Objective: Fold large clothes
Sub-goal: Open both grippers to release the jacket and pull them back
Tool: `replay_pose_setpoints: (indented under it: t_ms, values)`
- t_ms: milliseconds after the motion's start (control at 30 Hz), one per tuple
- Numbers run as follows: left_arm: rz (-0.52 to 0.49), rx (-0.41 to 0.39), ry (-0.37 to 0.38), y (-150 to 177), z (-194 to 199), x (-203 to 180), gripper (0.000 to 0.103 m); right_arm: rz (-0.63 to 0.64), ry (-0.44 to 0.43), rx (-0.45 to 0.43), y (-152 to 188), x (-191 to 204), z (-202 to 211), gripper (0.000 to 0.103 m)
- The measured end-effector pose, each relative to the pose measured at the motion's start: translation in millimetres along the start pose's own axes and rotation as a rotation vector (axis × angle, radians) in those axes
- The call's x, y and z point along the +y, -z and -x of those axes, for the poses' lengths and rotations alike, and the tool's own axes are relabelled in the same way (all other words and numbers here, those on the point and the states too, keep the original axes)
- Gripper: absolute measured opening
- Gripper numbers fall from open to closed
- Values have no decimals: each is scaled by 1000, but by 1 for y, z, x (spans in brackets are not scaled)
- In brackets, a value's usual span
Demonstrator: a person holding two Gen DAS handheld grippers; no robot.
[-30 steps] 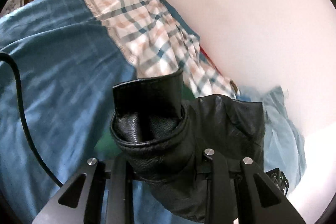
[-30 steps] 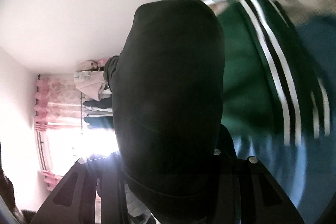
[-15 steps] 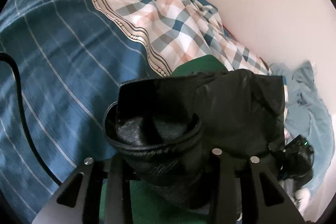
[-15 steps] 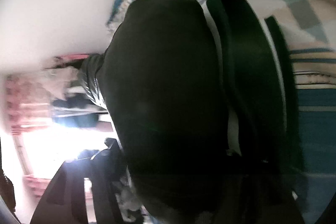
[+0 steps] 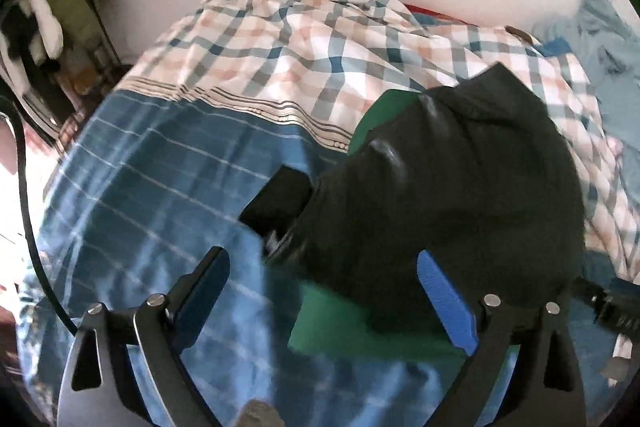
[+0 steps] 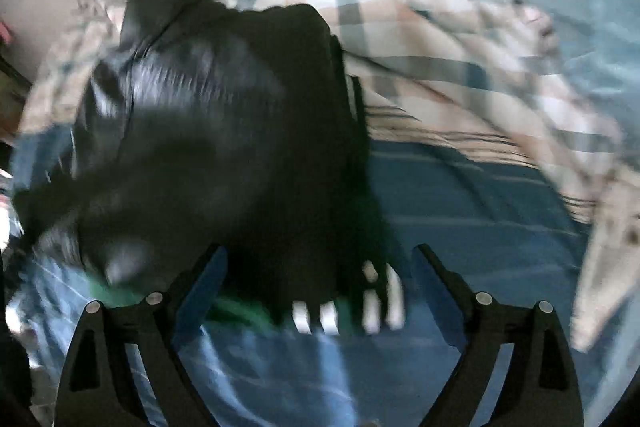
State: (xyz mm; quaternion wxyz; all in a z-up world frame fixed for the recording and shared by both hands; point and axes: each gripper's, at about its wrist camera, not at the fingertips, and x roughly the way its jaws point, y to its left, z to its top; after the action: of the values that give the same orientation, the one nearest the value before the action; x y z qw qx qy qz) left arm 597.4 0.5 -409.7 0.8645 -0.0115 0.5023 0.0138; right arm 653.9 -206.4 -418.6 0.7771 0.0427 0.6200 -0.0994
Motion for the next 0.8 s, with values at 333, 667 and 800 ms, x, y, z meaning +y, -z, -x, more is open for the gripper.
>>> replay_pose_setpoints:
  t_ms: [333,667,800]
  values:
    - [-134,-34,12,22,143,-2,96,-72,59,-75,114,-11,161,95]
    - [-201,-156,90,60,348,25,96,-113,102,-280,234,-13,410,95]
    - [-193,-194,108,75,414,36,96,-107,101,-347,279,-7,491,95]
